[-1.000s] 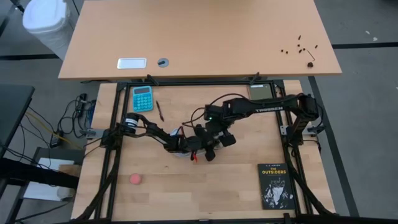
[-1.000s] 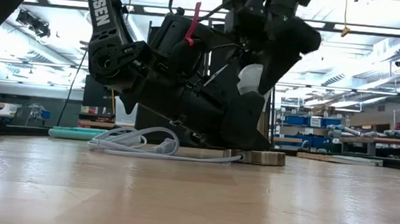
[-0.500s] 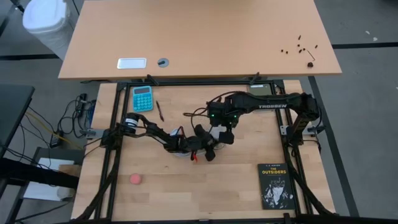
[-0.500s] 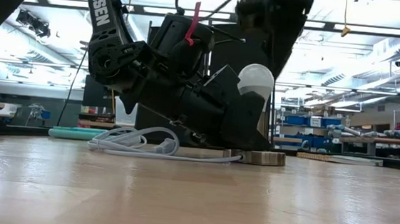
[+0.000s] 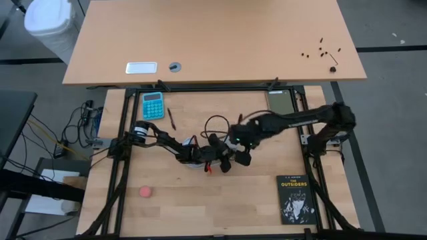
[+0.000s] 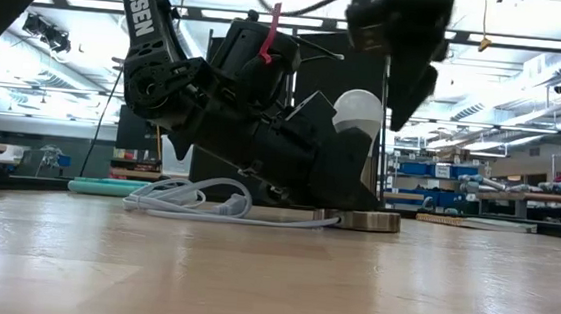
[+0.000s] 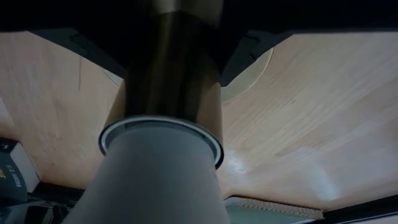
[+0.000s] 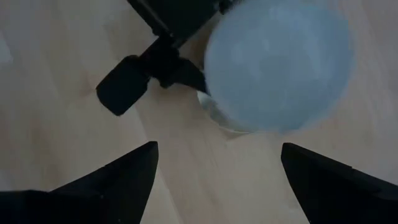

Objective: Screw lightbulb
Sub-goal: Remove the white lightbulb from the desk lamp

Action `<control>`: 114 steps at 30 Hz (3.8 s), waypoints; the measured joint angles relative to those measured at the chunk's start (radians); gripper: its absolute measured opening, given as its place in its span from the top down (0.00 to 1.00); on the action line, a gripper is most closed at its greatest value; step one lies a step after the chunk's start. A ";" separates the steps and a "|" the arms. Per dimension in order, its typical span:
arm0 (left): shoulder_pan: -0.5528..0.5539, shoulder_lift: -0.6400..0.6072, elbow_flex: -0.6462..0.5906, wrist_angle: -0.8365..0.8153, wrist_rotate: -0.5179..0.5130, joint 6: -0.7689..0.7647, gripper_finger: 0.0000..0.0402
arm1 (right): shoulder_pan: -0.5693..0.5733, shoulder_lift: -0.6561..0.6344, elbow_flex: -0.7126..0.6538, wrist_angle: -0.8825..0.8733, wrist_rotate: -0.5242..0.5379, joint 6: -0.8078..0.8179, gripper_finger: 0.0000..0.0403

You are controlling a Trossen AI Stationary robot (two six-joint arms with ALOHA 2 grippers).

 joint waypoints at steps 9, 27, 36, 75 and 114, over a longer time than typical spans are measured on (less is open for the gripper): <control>0.000 0.000 0.000 0.001 -0.001 -0.017 0.53 | 0.092 -0.259 -0.414 0.512 0.107 0.167 0.14; -0.001 0.000 0.000 -0.001 0.002 -0.024 0.53 | 0.043 -0.234 -0.638 0.959 0.286 0.190 0.23; 0.000 0.000 0.001 -0.003 0.001 -0.036 0.53 | -0.022 -0.256 -0.636 0.820 0.262 0.161 0.29; -0.001 0.000 0.000 -0.004 -0.010 -0.032 0.53 | -0.039 -0.228 -0.629 0.908 0.087 0.084 0.17; -0.002 0.000 0.000 -0.002 -0.004 -0.036 0.53 | -0.035 -0.282 -0.629 0.876 0.127 0.049 0.24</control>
